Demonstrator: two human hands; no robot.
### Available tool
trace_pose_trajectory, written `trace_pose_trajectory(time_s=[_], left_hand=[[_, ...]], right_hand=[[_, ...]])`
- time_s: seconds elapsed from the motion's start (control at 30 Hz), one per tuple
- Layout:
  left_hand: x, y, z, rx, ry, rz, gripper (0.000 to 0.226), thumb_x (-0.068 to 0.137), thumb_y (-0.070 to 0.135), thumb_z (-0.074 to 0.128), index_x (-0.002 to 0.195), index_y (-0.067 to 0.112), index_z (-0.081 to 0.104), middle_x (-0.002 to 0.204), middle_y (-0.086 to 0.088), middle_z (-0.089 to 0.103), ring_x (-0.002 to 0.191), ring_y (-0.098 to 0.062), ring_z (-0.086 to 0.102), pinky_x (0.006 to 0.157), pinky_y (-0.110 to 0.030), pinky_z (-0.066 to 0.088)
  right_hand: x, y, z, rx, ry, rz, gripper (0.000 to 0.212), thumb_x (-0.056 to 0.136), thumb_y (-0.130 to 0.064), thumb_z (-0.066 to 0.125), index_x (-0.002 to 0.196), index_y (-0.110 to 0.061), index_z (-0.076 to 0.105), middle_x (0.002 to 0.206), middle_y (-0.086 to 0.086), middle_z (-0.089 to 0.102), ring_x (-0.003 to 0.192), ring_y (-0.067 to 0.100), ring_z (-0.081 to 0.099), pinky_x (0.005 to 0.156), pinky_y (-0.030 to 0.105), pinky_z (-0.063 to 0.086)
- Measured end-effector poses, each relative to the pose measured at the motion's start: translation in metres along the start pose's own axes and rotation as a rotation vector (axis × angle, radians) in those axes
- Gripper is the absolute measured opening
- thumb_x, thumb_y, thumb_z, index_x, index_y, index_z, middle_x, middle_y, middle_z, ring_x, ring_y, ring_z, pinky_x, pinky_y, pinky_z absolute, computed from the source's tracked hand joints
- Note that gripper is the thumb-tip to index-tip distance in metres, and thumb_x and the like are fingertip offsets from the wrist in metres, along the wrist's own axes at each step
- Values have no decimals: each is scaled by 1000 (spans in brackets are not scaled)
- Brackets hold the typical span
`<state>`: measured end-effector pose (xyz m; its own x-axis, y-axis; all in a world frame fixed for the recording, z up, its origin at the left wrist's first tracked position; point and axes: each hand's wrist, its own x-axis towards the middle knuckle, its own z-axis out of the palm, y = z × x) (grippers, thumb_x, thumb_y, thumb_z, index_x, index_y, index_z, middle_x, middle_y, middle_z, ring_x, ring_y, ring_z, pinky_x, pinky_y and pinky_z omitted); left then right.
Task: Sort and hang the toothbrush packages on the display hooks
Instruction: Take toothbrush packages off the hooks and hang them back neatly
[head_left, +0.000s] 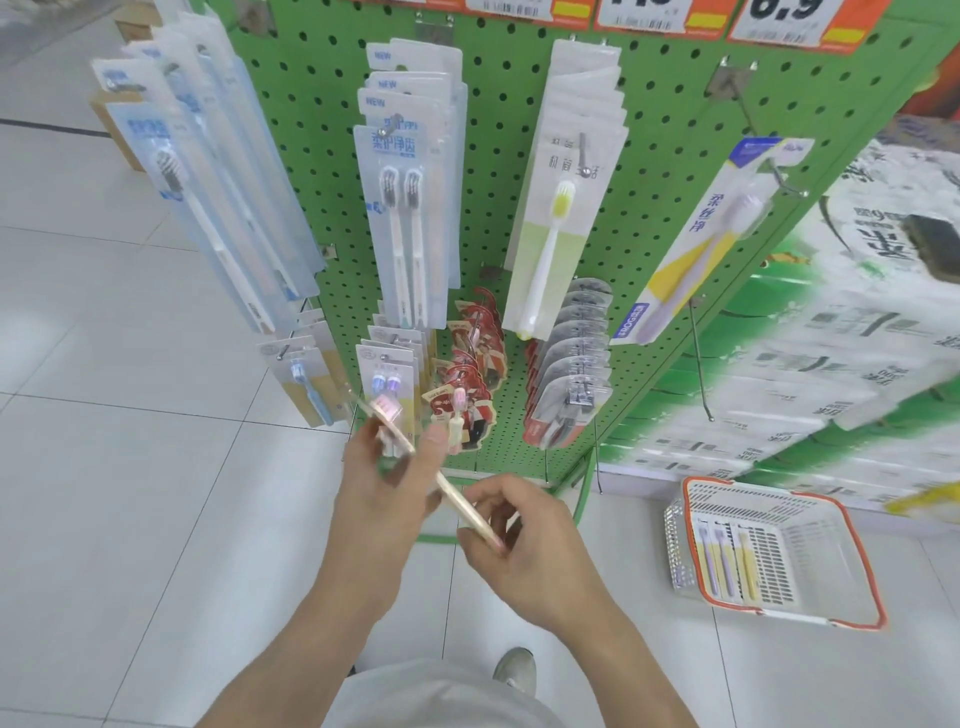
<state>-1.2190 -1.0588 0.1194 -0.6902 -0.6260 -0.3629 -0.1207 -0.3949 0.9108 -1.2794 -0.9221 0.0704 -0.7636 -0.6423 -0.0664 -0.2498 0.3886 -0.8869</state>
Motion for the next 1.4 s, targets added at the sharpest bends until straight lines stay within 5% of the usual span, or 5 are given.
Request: trace_pose_trajectory(time_s=[0.13, 0.37, 0.53, 0.77, 1.4], left_hand=[[12, -7, -6, 56, 44, 45, 24, 91, 14, 71, 113, 18, 65, 104, -4, 74, 85, -13, 75, 69, -28, 61], [31, -19, -20, 154, -53, 76, 10, 94, 19, 67, 98, 15, 76, 92, -25, 74, 87, -52, 67, 84, -60, 54], [47, -29, -20, 268, -168, -33, 16, 99, 9, 60, 102, 14, 75, 86, -14, 76, 79, -32, 71, 68, -34, 54], [83, -45, -23, 342, -296, -167, 17, 99, 8, 60, 106, 8, 75, 103, -12, 77, 104, -36, 70, 101, -48, 52], [116, -75, -18, 587, -182, -136, 14, 100, 20, 59, 92, 19, 70, 89, -1, 77, 86, -21, 72, 88, -42, 57]], right_hand=[[4, -5, 5, -58, 15, -71, 31, 78, -31, 78, 105, -33, 66, 90, -12, 58, 78, 17, 58, 65, 27, 50], [16, -5, -3, 41, 38, -122, 13, 86, -37, 76, 96, -30, 72, 91, -13, 68, 82, 14, 65, 74, 29, 51], [40, -7, -9, 78, 333, -71, 22, 89, -46, 69, 109, -40, 62, 101, -18, 65, 95, 11, 64, 82, 22, 50], [82, 12, -6, 160, 253, 45, 8, 98, -32, 64, 100, -29, 72, 88, -9, 76, 85, 14, 73, 82, 47, 59], [115, 41, 17, 26, 293, 146, 10, 99, -30, 63, 93, -26, 71, 78, -8, 73, 74, 6, 69, 69, 27, 56]])
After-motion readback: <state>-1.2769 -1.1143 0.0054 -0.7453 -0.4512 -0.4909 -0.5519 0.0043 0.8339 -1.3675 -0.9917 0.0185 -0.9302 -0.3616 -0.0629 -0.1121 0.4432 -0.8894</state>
